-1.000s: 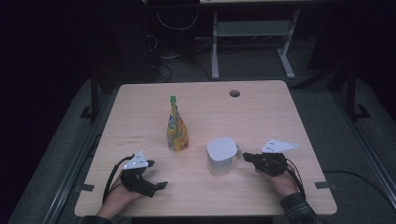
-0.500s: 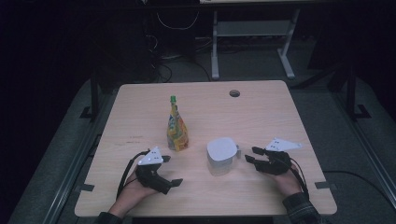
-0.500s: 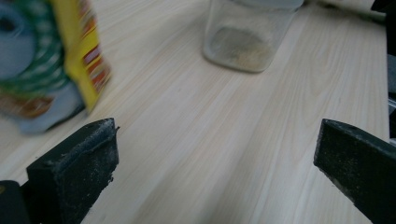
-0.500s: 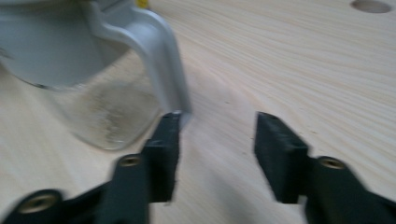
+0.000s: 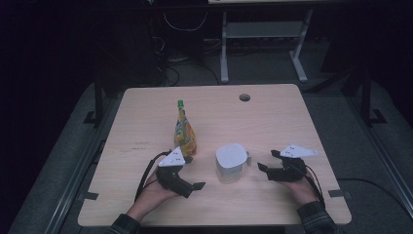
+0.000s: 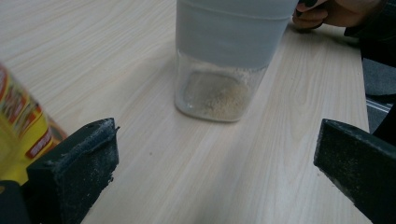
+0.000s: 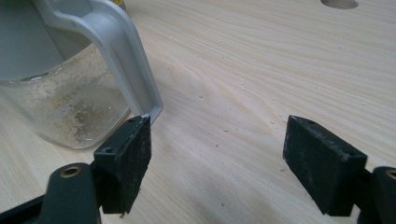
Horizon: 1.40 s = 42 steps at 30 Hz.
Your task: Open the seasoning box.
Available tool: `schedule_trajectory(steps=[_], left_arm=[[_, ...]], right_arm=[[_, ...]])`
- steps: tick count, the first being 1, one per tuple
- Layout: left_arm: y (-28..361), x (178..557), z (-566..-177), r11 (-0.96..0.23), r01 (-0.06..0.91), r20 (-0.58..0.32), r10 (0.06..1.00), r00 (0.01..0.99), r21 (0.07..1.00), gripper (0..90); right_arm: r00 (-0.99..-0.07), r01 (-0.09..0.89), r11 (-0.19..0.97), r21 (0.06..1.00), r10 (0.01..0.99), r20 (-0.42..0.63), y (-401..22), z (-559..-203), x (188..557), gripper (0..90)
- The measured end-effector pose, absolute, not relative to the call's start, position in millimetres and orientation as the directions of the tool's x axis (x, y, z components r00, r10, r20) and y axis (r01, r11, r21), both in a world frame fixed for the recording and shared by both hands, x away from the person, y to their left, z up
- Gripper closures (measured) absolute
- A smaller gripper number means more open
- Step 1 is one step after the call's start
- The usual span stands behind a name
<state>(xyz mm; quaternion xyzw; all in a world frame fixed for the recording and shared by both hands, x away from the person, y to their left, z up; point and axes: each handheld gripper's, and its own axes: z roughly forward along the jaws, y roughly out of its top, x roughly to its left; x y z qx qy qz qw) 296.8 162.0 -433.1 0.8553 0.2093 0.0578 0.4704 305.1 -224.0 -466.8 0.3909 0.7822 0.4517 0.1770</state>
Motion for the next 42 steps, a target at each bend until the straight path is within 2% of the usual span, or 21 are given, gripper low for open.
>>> schedule_trajectory(steps=[12,42], left_arm=[[144,310,-426,-0.455,0.269,-0.077,0.397,0.915,0.849,0.0],[105,320,-426,-0.467,0.227,-0.048,0.365,0.930,0.855,0.0]], right_arm=[[-0.622,0.452,0.272,0.850,0.778,0.082,-224,-469,305,18.9],[-0.615,0.447,0.253,0.858,0.784,0.089,-227,-470,306,19.0]])
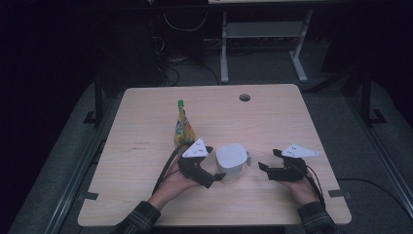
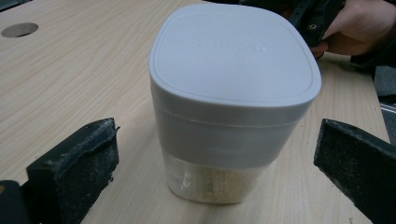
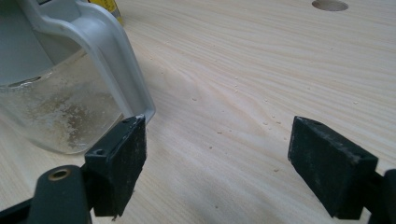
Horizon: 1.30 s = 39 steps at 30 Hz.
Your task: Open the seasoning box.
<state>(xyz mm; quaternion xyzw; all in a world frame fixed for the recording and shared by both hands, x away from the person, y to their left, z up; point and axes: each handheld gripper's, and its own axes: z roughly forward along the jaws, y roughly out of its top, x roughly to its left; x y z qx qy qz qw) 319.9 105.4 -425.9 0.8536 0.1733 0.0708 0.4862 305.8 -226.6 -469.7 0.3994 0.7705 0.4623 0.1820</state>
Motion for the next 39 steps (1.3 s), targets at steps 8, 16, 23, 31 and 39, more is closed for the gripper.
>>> schedule_trajectory(steps=[8,16,23,31,39], left_arm=[[99,323,-427,-0.472,0.228,-0.054,0.355,0.933,0.852,3.4],[97,322,-427,-0.475,0.222,-0.056,0.339,0.939,0.851,16.2],[97,321,-425,-0.477,0.226,-0.059,0.340,0.939,0.849,17.4],[98,321,-420,-0.476,0.224,-0.057,0.340,0.939,0.851,17.9],[99,321,-417,-0.472,0.225,-0.061,0.338,0.939,0.852,18.0]], right_arm=[[-0.616,0.446,0.253,0.858,0.783,0.090,-227,-470,306,19.1],[-0.617,0.446,0.256,0.858,0.782,0.087,-227,-469,305,19.4],[-0.616,0.446,0.253,0.859,0.783,0.089,-227,-469,305,19.5],[-0.617,0.443,0.256,0.859,0.782,0.085,-227,-469,305,19.6],[-0.617,0.444,0.256,0.859,0.782,0.086,-227,-470,306,19.7]])
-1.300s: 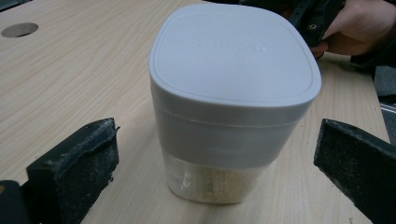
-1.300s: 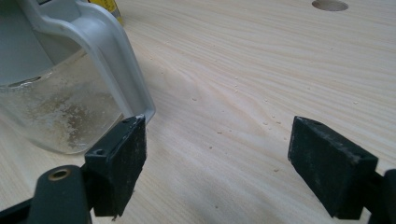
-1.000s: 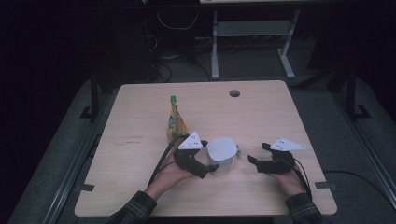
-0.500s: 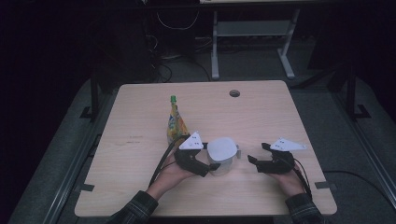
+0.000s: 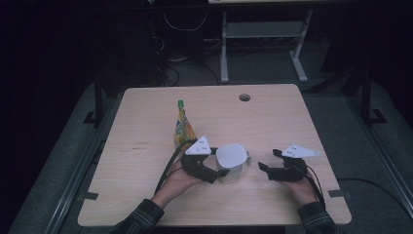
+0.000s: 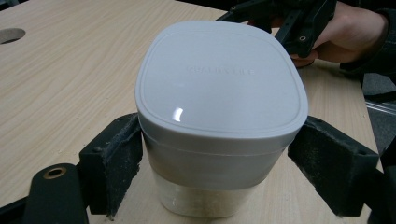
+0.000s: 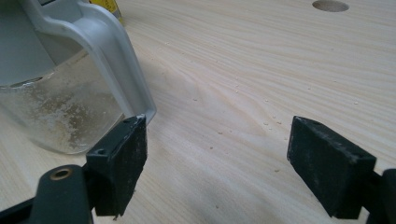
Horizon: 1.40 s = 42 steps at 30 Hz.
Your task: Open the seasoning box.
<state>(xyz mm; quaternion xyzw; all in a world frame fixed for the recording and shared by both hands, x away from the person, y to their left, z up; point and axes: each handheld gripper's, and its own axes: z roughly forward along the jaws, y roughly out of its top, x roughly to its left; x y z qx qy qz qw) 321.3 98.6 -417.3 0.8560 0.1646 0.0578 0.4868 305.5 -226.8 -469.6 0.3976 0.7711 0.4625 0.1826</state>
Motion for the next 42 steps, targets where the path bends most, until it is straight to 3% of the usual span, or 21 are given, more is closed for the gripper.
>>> schedule_trajectory(steps=[42], left_arm=[[100,322,-401,-0.433,0.237,-0.088,0.335,0.938,0.870,18.9]], right_arm=[[-0.618,0.444,0.256,0.859,0.782,0.086,-227,-470,305,19.8]])
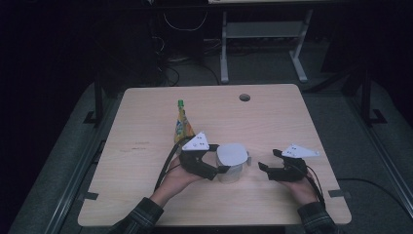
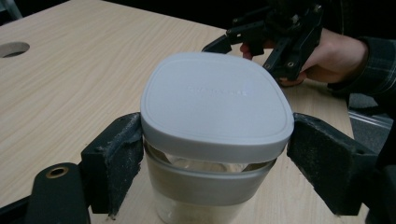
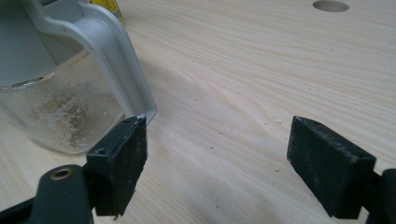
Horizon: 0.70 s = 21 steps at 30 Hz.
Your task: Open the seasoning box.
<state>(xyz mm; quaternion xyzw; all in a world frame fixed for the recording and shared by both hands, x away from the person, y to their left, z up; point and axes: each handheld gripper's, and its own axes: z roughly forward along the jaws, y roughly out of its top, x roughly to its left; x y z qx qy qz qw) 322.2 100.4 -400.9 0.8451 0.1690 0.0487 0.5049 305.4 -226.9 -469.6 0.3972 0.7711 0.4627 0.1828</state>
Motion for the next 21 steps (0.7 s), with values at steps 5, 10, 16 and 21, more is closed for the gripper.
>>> schedule_trajectory(steps=[5,10,16,21], left_arm=[[100,323,-399,-0.431,0.233,-0.086,0.333,0.939,0.872,19.0],[100,323,-396,-0.419,0.230,-0.088,0.333,0.939,0.878,19.3],[99,324,-391,-0.397,0.224,-0.090,0.329,0.940,0.890,20.2],[99,324,-388,-0.384,0.227,-0.097,0.328,0.940,0.895,21.0]], right_arm=[[-0.617,0.445,0.255,0.859,0.782,0.088,-227,-469,305,19.7],[-0.618,0.444,0.256,0.859,0.781,0.086,-227,-470,305,19.8],[-0.618,0.445,0.255,0.859,0.781,0.088,-227,-469,305,19.8],[-0.618,0.445,0.254,0.859,0.781,0.089,-227,-470,305,19.8]])
